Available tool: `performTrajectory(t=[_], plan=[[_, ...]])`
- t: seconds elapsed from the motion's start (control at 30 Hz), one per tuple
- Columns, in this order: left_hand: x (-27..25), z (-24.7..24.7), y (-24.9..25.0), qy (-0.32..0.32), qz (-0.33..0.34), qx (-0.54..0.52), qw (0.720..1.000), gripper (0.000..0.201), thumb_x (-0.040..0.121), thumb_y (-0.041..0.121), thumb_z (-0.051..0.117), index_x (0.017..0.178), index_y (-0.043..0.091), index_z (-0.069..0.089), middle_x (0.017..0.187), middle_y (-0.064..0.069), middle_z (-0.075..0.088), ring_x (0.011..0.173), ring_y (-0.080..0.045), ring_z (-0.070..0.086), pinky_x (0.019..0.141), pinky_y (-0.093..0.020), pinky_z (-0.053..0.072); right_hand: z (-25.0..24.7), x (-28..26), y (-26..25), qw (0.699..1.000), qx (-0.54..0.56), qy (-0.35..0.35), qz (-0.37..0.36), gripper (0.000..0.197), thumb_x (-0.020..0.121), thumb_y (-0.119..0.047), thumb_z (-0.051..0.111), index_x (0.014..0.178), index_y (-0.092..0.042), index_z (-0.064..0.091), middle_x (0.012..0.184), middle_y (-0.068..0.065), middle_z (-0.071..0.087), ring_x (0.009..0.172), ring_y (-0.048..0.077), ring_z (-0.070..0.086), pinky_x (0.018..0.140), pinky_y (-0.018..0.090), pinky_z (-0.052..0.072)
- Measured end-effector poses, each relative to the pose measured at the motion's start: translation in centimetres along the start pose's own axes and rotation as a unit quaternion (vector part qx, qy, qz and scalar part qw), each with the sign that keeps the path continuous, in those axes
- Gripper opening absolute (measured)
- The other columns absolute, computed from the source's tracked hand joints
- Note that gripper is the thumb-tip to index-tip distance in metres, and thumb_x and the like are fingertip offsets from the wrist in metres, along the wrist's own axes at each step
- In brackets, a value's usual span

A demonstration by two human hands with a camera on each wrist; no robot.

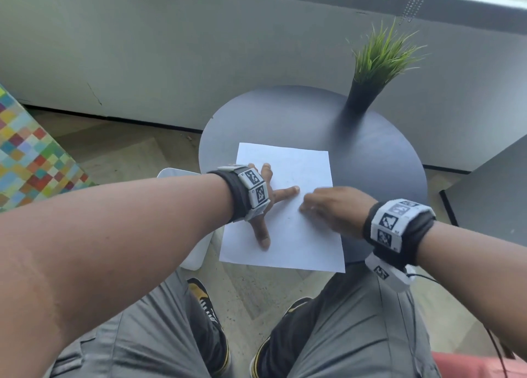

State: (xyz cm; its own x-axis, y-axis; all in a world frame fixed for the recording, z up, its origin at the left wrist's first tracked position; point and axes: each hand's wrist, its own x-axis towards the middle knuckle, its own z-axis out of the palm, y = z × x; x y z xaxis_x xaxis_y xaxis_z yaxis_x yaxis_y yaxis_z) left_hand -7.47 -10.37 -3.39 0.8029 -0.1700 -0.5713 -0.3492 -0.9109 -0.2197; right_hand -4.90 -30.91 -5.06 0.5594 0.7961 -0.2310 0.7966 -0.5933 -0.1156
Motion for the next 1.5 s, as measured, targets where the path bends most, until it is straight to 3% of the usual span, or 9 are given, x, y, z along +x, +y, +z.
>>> performTrajectory(t=[0.1, 0.27, 0.43, 0.57, 0.73, 0.9, 1.07, 1.2, 1.5], plan=[[-0.1, -0.1, 0.1, -0.008, -0.004, -0.001, 1.0, 0.141, 0.039, 0.094, 0.068, 0.139, 0.063, -0.028, 0.162, -0.021, -0.018, 0.144, -0.053, 0.014, 0.102, -0.069, 0.032, 0.2, -0.3, 3.0, 0.994, -0.021, 0.043, 0.097, 0.02, 0.096, -0.03, 0.042, 0.112, -0.027, 0.055, 0.109, -0.003, 0.061, 0.102, 0.023, 0.058, 0.082, 0.034, 0.046], [-0.1, -0.4, 0.2, -0.017, -0.007, -0.001, 1.0, 0.143, 0.039, 0.091, 0.071, 0.139, 0.064, -0.027, 0.161, -0.022, -0.017, 0.142, -0.054, 0.016, 0.103, -0.069, 0.034, 1.4, -2.1, -2.1, 0.996, 0.0, -0.035, -0.086, 0.027, 0.096, -0.033, 0.034, 0.111, -0.024, 0.055, 0.094, -0.004, 0.054, 0.082, 0.018, 0.056, 0.066, 0.029, 0.041], [-0.4, -0.4, 0.3, -0.022, -0.011, -0.013, 1.0, 0.141, 0.04, 0.09, 0.072, 0.138, 0.066, -0.026, 0.161, -0.019, -0.019, 0.145, -0.054, 0.01, 0.105, -0.071, 0.029, 0.8, -1.2, 2.7, 0.995, -0.013, 0.058, 0.083, 0.019, 0.094, -0.027, 0.045, 0.111, -0.027, 0.054, 0.104, -0.005, 0.059, 0.099, 0.022, 0.059, 0.079, 0.033, 0.046], [-0.3, -0.4, 0.2, -0.016, -0.009, -0.004, 1.0, 0.143, 0.035, 0.093, 0.07, 0.137, 0.066, -0.028, 0.161, -0.021, -0.015, 0.142, -0.053, 0.018, 0.104, -0.069, 0.035, 2.0, -2.3, -3.0, 0.998, -0.015, -0.012, -0.059, 0.014, 0.096, -0.026, 0.044, 0.107, -0.023, 0.051, 0.095, -0.003, 0.052, 0.081, 0.022, 0.056, 0.062, 0.03, 0.035], [-0.5, -0.4, 0.4, -0.021, -0.018, -0.016, 1.0, 0.143, 0.036, 0.092, 0.071, 0.137, 0.065, -0.027, 0.161, -0.021, -0.015, 0.143, -0.054, 0.017, 0.104, -0.069, 0.033, 0.4, -1.4, 0.8, 0.992, -0.031, 0.027, 0.123, 0.018, 0.092, -0.023, 0.047, 0.11, -0.026, 0.049, 0.104, -0.003, 0.056, 0.098, 0.023, 0.06, 0.074, 0.032, 0.046], [-0.7, 0.2, 0.1, -0.01, -0.024, -0.025, 0.999, 0.144, 0.038, 0.092, 0.07, 0.141, 0.062, -0.026, 0.162, -0.016, -0.016, 0.145, -0.05, 0.01, 0.108, -0.068, 0.029, 0.5, -0.1, -4.8, 0.998, -0.053, -0.044, -0.01, 0.02, 0.095, -0.02, 0.043, 0.114, -0.023, 0.047, 0.104, 0.001, 0.053, 0.093, 0.026, 0.058, 0.068, 0.034, 0.04], [-0.9, 0.8, -0.1, -0.011, -0.031, -0.048, 0.998, 0.143, 0.042, 0.091, 0.071, 0.144, 0.059, -0.024, 0.163, -0.014, -0.018, 0.147, -0.049, 0.001, 0.111, -0.069, 0.026, -1.2, 1.9, -0.4, 0.981, -0.066, -0.033, 0.18, 0.02, 0.094, -0.02, 0.04, 0.113, -0.017, 0.045, 0.111, 0.009, 0.057, 0.102, 0.032, 0.058, 0.081, 0.04, 0.049], [-0.7, 1.0, -0.5, -0.011, -0.025, -0.064, 0.998, 0.145, 0.041, 0.089, 0.072, 0.144, 0.058, -0.024, 0.163, -0.014, -0.02, 0.149, -0.048, -0.004, 0.11, -0.071, 0.025, -0.1, 1.7, -4.0, 0.997, -0.051, -0.047, 0.039, 0.03, 0.095, -0.019, 0.042, 0.125, -0.018, 0.044, 0.115, 0.005, 0.054, 0.106, 0.027, 0.056, 0.081, 0.037, 0.045], [-1.8, 4.0, -2.0, 0.074, -0.031, -0.261, 0.962, 0.108, 0.068, 0.088, 0.056, 0.155, 0.049, 0.005, 0.168, 0.0, -0.007, 0.154, -0.024, -0.007, 0.119, -0.061, 0.012, -0.3, -1.7, 4.4, 0.93, 0.185, 0.097, 0.302, 0.011, 0.096, -0.034, 0.049, 0.103, -0.031, 0.057, 0.117, 0.0, 0.064, 0.109, 0.024, 0.056, 0.094, 0.038, 0.046]])
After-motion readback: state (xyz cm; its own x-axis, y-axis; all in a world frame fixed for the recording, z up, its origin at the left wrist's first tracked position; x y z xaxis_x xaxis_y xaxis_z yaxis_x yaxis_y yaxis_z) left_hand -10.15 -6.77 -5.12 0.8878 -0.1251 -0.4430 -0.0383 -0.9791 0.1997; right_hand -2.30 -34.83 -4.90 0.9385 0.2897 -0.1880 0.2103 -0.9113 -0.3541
